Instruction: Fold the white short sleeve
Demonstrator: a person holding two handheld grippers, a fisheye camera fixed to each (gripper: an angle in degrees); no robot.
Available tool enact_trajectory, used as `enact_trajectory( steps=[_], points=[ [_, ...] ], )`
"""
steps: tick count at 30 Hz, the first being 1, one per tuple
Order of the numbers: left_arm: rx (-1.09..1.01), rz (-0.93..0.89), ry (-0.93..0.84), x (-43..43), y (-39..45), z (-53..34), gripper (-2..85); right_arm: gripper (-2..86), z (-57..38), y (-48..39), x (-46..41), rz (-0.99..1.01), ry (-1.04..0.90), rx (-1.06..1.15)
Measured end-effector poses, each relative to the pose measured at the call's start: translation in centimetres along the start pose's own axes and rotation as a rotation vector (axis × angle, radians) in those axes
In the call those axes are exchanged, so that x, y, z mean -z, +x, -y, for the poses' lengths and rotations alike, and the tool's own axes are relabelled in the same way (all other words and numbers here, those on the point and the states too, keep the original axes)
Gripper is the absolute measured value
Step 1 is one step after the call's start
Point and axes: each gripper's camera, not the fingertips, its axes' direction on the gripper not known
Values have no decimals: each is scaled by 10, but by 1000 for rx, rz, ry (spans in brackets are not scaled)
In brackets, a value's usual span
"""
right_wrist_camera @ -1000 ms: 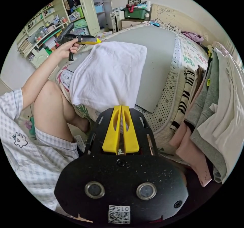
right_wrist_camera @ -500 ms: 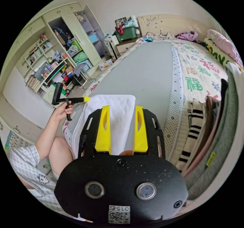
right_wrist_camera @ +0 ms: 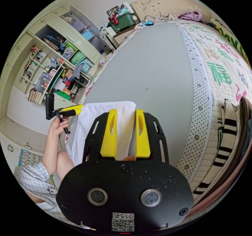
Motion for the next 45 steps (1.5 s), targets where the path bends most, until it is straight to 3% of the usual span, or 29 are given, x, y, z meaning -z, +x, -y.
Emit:
enact_trajectory(
  steps=[10, 17, 25, 29, 36, 45],
  points=[
    [-23, -22, -41, -15, 13, -14, 58, 31, -18, -20, 31, 11, 33, 21],
    [-83, -120, 192, 34, 36, -48, 31, 21, -66, -53, 113, 118, 263, 67],
    [-330, -95, 451, 104, 138, -120, 20, 16, -169, -124, 240, 227, 543, 222],
    [-421, -149, 524, 137, 197, -151, 15, 14, -246, -170, 309, 173, 668, 316],
    [-633, -184, 581, 157, 307, -194, 15, 10, -360, -224, 421, 91, 861, 405],
    [-713, -365, 570, 126, 395, -200, 15, 9, -436, -252, 531, -9, 920, 427]
  ],
)
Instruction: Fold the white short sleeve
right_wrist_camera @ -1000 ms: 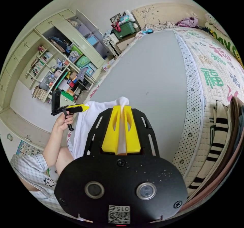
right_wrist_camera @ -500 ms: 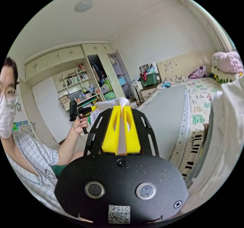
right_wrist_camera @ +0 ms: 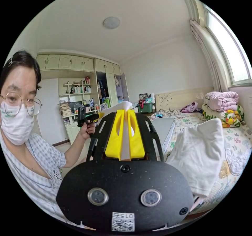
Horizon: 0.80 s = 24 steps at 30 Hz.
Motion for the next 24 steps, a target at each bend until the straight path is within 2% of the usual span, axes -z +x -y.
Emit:
enact_trajectory(
  steps=[7, 13, 19, 21, 24],
  points=[
    [-51, -109, 2, -61, 31, 28, 16, 15, 35, -7, 58, -158, 23, 97],
    [-58, -120, -30, -151, 18, 72, 17, 18, 78, 57, 61, -301, 9, 63],
    [140, 19, -153, -297, -63, 87, 23, 26, 104, 205, -21, -584, -182, -90],
    [200, 107, -247, -362, -101, 69, 29, 28, 92, 279, -70, -671, -333, -195],
    [335, 132, -345, -419, -147, 34, 32, 32, 68, 349, -113, -747, -476, -253]
  ],
)
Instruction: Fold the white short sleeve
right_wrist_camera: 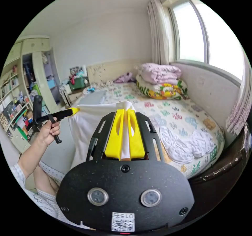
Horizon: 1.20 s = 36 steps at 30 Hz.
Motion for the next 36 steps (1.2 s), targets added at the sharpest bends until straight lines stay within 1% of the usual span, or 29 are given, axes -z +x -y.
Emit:
enact_trajectory(
  steps=[4, 6, 10, 11, 12, 13, 15, 16, 18, 19, 21, 22, 23, 24, 25, 27, 28, 30, 34, 36],
  points=[
    [26, -27, 31, -32, -23, 4, 38, 35, 13, 25, -27, 40, 47, -48],
    [33, 31, 14, -46, -29, 8, 40, 39, 22, 43, -37, 72, 41, -68],
    [9, 42, 15, -49, -31, 2, 42, 45, 23, 85, -35, 189, 70, -142],
    [-9, 57, 13, -46, -28, -2, 41, 37, 17, 102, -29, 162, 97, -184],
    [-29, 84, 12, -39, -23, -9, 39, 21, 6, 118, -19, 88, 135, -213],
    [-45, 96, 17, -33, -19, -13, 37, 18, 0, 126, -13, 58, 148, -210],
    [-125, 129, 60, -7, 2, -37, 28, 8, -41, 148, 6, -31, 169, -167],
    [-145, 127, 77, 1, 9, -46, 26, 7, -57, 152, 9, -48, 170, -163],
    [-208, 67, 115, 26, 37, -89, 19, 4, -133, 163, 10, -91, 138, -157],
    [-220, 41, 114, 30, 44, -101, 17, 4, -155, 165, 6, -100, 120, -161],
    [-259, -78, 100, 38, 71, -150, 13, 6, -250, 177, -25, -151, -28, -250],
    [-267, -105, 95, 38, 77, -161, 12, 8, -275, 181, -36, -167, -82, -294],
    [-282, -146, 83, 36, 89, -182, 12, 14, -324, 189, -62, -184, -219, -391],
    [-286, -178, 61, 32, 100, -200, 11, 28, -374, 194, -87, -161, -371, -472],
    [-296, -189, 45, 29, 105, -206, 12, 35, -398, 195, -98, -139, -432, -503],
    [-299, -198, -15, 22, 117, -224, 14, 80, -482, 194, -135, -44, -638, -630],
    [-292, -198, -18, 22, 119, -227, 15, 91, -499, 193, -143, -22, -696, -653],
    [-275, -186, -12, 26, 119, -235, 19, 124, -554, 191, -169, 0, -877, -738],
    [-243, -129, -45, 28, 111, -242, 21, 138, -593, 195, -203, 27, -1023, -773],
    [-198, -127, -87, 28, 101, -246, 24, 153, -610, 200, -236, 59, -1151, -758]
  ],
)
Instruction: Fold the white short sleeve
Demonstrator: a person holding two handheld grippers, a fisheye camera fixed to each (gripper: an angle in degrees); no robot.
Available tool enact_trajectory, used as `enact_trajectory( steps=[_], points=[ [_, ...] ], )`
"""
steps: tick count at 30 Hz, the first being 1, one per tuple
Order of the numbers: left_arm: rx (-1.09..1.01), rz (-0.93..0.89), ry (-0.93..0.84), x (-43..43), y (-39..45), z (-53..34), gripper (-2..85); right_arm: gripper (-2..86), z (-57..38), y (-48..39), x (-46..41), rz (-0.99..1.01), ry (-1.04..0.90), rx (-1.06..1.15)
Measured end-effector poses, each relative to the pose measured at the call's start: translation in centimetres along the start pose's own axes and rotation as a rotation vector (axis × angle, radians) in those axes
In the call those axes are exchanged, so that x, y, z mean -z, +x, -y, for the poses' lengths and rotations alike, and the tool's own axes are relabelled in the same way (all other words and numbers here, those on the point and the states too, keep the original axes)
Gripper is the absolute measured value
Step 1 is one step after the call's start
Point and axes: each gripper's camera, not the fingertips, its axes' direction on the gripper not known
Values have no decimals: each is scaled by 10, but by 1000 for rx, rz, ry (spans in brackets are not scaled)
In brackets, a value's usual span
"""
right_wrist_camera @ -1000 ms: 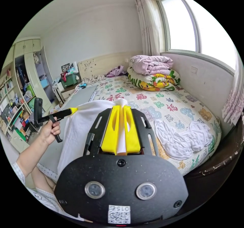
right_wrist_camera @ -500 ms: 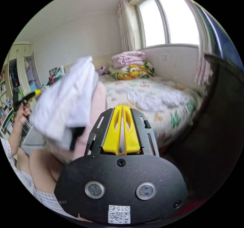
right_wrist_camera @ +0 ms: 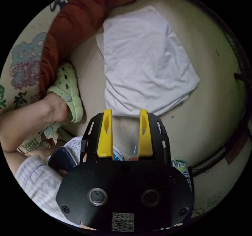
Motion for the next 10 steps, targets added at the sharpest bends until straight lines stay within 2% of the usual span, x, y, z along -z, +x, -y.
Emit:
enact_trajectory(
  steps=[5, 7, 10],
  points=[
    [52, 28, -24, 10, -8, -16, 24, 104, 22, -1, -10, -158, -145, 37],
    [66, 46, -20, 14, -9, -22, 24, 56, 10, 4, 7, -150, -82, 63],
    [92, 28, -2, 22, -11, -31, 26, 35, -33, 22, 49, -15, 97, 151]
  ],
)
